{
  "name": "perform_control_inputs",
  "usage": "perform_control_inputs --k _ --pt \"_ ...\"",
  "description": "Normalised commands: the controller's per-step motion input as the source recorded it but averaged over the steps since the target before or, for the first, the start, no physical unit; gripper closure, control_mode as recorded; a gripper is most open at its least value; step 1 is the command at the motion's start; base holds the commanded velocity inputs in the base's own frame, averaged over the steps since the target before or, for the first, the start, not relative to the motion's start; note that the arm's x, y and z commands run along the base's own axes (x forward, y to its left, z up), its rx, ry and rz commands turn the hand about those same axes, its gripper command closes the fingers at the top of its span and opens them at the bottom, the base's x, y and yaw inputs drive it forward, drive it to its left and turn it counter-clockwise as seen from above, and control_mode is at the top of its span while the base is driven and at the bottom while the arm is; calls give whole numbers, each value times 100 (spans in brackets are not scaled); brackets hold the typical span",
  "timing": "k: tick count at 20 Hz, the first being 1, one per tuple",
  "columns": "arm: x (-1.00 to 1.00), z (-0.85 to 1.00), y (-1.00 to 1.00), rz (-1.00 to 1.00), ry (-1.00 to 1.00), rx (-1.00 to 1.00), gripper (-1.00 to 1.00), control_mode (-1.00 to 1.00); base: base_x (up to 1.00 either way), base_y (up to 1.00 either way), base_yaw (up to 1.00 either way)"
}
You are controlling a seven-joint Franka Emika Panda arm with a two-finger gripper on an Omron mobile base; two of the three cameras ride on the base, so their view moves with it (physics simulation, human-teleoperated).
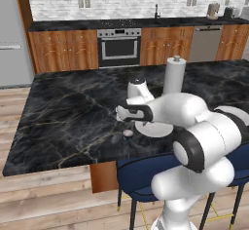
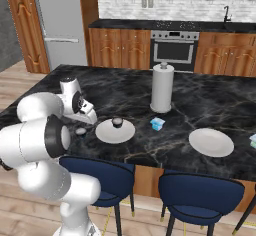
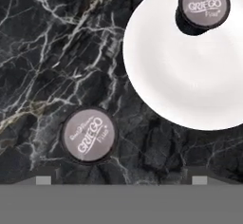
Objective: Place two yogurt containers on each plate.
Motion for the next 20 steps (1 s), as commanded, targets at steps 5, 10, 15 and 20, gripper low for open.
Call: perform_control_inputs --k 5,10,15,20 --pt "-18 0 14 22 1 -3 -100 -100 0 0 0" --pt "3 0 20 15 0 -2 -100 -100 0 0 0" --pt "27 -17 23 2 0 0 -100 -100 0 0 0" --pt "19 -29 0 1 0 0 -100 -100 0 0 0"
